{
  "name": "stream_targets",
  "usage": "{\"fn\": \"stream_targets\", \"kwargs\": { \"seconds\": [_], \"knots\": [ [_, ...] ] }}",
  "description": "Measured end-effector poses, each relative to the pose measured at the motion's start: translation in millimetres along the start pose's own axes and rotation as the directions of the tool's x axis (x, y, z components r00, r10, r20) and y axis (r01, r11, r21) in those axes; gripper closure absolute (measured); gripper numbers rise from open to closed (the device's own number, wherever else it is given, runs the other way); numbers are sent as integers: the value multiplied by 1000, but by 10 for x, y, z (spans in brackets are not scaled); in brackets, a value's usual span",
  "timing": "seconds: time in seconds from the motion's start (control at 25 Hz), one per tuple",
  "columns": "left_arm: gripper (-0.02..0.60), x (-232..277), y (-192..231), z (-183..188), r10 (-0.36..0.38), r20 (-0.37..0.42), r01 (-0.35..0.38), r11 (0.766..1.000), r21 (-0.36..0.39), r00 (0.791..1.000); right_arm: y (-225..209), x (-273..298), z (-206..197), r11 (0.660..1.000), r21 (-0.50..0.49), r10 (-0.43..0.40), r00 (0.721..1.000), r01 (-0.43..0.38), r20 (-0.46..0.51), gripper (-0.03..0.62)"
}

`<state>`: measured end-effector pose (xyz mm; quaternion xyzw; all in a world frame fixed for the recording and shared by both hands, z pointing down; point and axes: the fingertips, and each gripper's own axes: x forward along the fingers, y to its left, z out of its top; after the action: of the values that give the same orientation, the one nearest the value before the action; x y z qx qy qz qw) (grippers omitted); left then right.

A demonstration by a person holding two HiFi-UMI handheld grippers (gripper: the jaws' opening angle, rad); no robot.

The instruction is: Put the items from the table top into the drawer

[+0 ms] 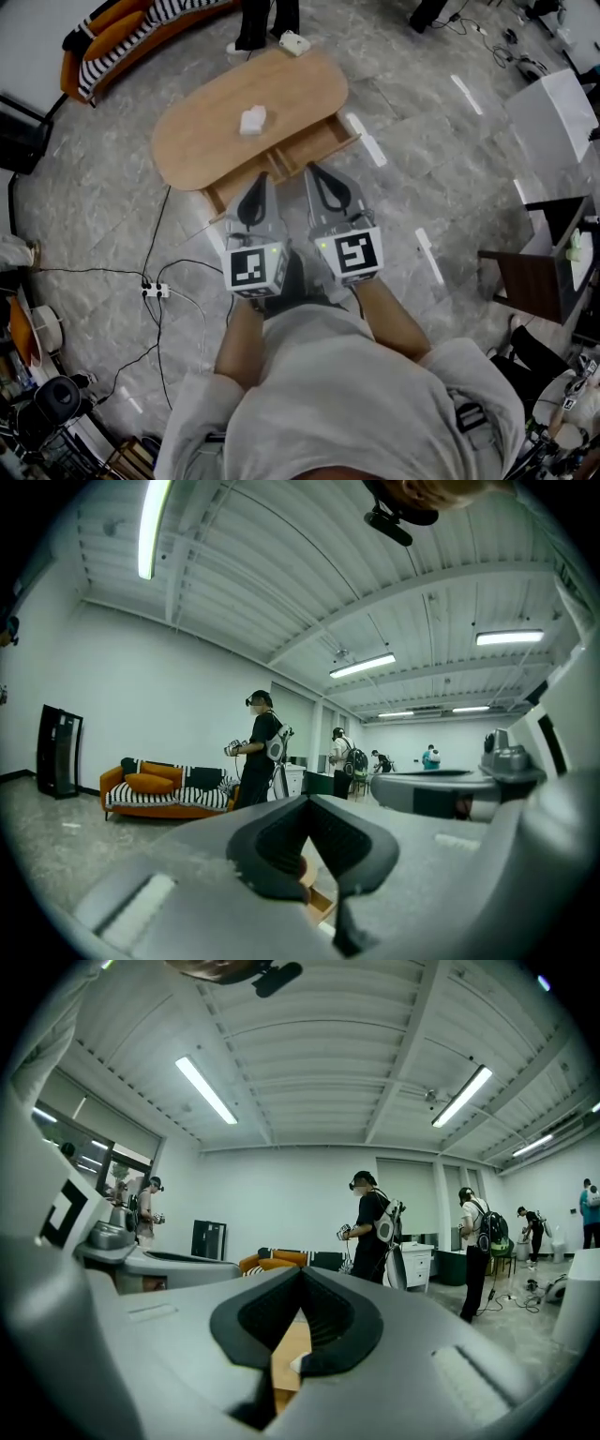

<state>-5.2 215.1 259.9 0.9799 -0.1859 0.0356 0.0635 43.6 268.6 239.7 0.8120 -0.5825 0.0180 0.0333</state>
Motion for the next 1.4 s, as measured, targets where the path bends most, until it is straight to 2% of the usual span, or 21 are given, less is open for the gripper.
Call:
{"fn": "stream_targets", "kwargs": {
  "seconds": [0.12,0.24,0.44,0.72,0.88,1.08,1.2,1.4],
  "knots": [
    [561,413,316,9,-13,9,13,1000,11,1000,-123,493,-13,1000,-1,12,1000,-12,-22,588],
    [561,796,594,79,-20,-4,20,1000,-20,1000,-253,953,-18,1000,-10,9,999,-9,-45,588],
    [561,1320,969,265,-66,34,67,997,-32,997,-328,1624,142,999,-41,8,999,-9,-38,588],
    [561,1870,1256,321,-83,33,84,996,-23,996,-499,2239,185,998,-54,8,999,-10,-40,588],
    [561,2247,1466,191,-62,2,62,996,-59,998,-605,2640,73,999,-34,40,997,-43,-70,587],
    [561,2993,1553,122,-35,-5,35,998,-58,999,-1108,3222,-57,995,-42,85,993,-89,-86,588],
    [561,3506,1563,-10,-13,-52,10,998,-66,999,-1463,3571,-161,992,-31,116,988,-120,-101,587],
    [561,4168,1418,-227,-16,-116,8,998,-68,993,-2040,3888,-344,993,-23,107,982,-112,-158,588]
  ]
}}
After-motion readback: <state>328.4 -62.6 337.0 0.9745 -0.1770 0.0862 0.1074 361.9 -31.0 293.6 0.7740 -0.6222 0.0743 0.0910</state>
